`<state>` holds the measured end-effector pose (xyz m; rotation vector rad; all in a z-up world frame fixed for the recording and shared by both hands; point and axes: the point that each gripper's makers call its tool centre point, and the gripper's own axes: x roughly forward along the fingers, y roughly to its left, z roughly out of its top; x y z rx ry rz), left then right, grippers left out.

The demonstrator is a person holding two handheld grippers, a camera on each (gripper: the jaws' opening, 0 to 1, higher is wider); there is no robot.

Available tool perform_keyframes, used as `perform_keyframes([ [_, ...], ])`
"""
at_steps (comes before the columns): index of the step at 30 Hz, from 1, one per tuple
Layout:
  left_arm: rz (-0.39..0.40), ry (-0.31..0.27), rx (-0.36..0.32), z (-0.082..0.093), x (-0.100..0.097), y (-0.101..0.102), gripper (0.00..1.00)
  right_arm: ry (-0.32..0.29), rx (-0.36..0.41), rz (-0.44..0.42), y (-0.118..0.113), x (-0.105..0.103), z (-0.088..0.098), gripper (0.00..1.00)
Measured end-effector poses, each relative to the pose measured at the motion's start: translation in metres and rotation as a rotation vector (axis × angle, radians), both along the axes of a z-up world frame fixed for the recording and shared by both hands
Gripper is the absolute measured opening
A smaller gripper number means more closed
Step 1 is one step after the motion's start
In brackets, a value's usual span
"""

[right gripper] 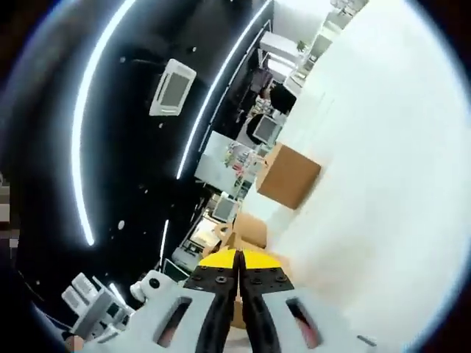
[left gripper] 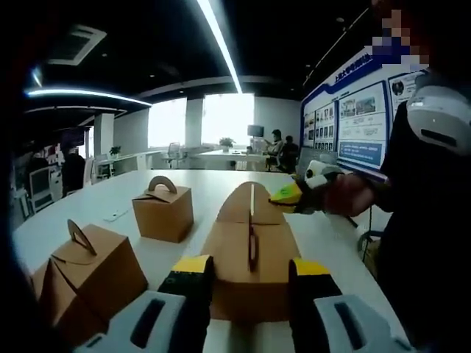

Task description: Pick up one paper box from the group, open the paper box, and remove the item inside

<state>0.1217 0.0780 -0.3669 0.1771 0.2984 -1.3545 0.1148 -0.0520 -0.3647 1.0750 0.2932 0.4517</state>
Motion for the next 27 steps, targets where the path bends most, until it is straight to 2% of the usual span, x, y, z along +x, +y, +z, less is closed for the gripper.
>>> perform_keyframes([
  [7,0.002,0.001,-0.003,0.0,0.0,0.0,0.42,0.064,0.075,-0.003,-0.002,0.002,-0.015,0.02],
  [14,0.004,-0.003,0.0,0.0,0.0,-0.001,0.42,0.095,0.138,0.0,-0.002,0.003,-0.02,0.02],
  [23,-0.002,-0.004,-0.004,0.0,0.0,-0.001,0.42,0.134,0.149,0.008,0.003,0.003,-0.032,0.02],
  [27,-0.003,-0.004,-0.002,0.0,0.0,-0.001,0.42,0.151,0.128,0.014,0.007,0.002,-0.036,0.02],
])
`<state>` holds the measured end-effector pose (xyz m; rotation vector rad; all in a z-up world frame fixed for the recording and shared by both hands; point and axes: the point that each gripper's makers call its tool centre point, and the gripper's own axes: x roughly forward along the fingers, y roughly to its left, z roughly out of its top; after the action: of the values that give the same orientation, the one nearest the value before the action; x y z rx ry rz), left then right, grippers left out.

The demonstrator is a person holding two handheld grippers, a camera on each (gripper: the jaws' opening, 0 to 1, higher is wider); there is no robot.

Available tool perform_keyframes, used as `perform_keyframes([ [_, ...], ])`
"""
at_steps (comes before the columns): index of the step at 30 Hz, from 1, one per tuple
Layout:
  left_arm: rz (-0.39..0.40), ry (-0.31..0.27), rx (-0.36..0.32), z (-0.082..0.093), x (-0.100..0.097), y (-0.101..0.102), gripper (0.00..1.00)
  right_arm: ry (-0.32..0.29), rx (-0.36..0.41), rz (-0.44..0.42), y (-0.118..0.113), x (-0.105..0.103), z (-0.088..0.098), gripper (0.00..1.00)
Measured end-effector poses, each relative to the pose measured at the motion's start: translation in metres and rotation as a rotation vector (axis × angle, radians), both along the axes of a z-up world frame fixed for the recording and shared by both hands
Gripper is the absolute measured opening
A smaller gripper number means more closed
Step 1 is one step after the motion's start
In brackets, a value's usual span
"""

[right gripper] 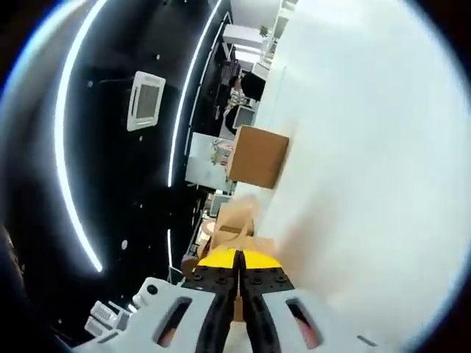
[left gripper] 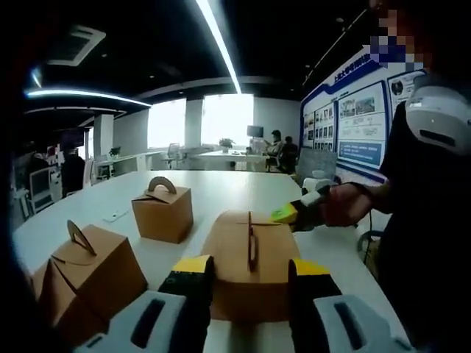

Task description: Pick up one paper box from the group, open the paper box, and remove the item inside

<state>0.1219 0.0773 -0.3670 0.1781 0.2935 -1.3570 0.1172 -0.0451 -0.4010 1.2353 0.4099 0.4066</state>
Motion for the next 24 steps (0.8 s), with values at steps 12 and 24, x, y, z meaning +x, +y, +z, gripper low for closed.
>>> perform_keyframes([
  [12,0.003,-0.004,0.006,0.0,0.0,0.0,0.41,0.028,-0.056,0.036,0.01,-0.002,-0.011,0.02],
  [24,-0.003,0.0,-0.008,0.0,-0.001,-0.001,0.41,-0.011,-0.006,-0.002,-0.007,-0.002,0.011,0.03],
])
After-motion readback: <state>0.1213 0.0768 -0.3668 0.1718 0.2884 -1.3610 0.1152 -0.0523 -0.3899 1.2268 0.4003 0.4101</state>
